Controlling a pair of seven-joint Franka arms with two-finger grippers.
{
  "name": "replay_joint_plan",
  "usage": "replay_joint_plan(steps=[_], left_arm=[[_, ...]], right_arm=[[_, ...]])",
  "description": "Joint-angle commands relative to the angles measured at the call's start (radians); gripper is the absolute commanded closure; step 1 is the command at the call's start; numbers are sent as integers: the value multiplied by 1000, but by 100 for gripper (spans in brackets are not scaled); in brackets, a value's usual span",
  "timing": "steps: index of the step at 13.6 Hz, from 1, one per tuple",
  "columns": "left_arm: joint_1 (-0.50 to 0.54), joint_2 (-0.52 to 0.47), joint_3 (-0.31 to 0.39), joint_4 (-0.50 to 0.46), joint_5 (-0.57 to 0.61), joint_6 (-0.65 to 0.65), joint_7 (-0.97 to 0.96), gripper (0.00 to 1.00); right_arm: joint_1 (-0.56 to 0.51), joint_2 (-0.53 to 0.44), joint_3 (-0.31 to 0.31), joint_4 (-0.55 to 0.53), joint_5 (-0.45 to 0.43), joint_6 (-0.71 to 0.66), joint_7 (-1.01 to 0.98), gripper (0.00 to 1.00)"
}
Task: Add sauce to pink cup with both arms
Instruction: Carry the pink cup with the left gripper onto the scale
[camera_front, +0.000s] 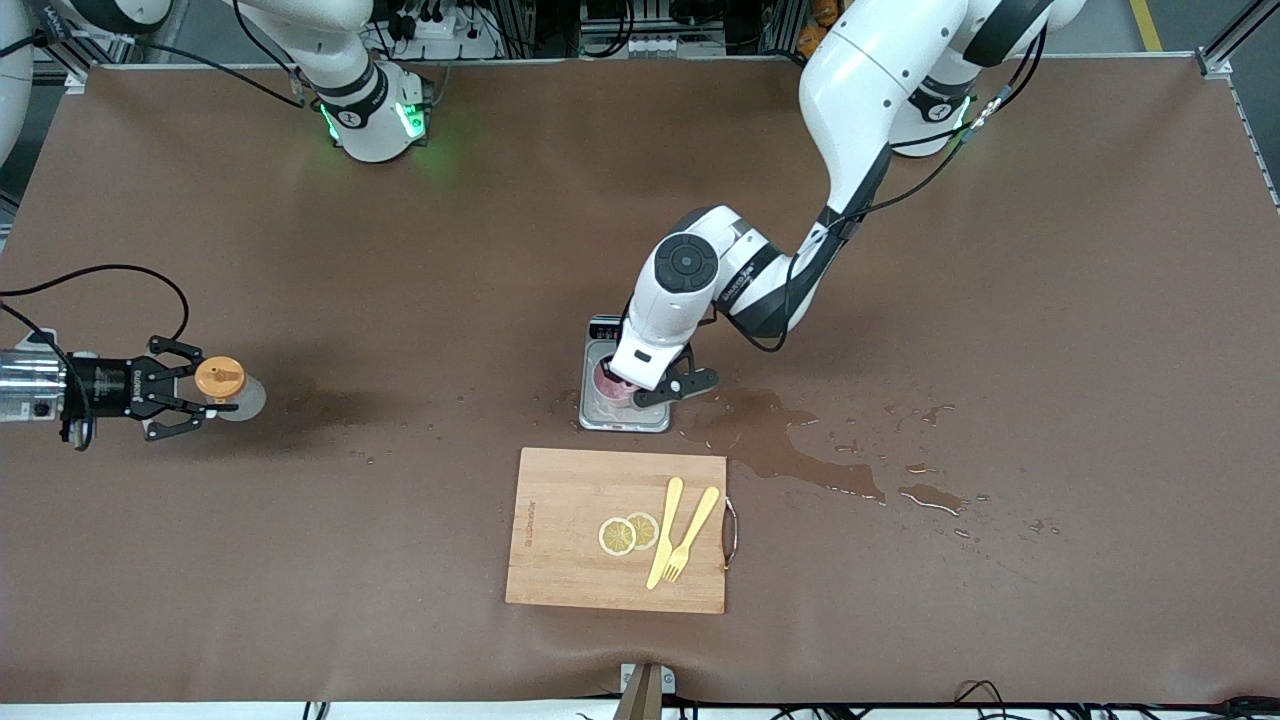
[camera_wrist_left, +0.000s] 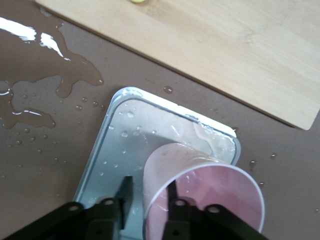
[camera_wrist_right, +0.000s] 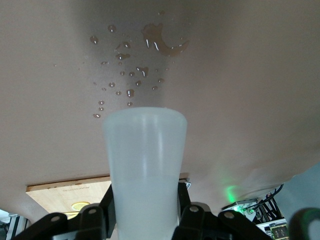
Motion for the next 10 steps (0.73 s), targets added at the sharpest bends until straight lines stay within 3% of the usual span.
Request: replay_joint_plan(steps=[1,5,10], left_arm=[[-11,-10,17,18,32,4,-31,0],[0,-53,17,9,35,-15,-28,0],[30,-145,17,0,37,-167,19,0]], right_arm=[[48,-43,-11,5,-39,6,75,50],[135,-71,-10,10,-87,47,204,50],[253,-103,-10,12,-153,107,384,52]])
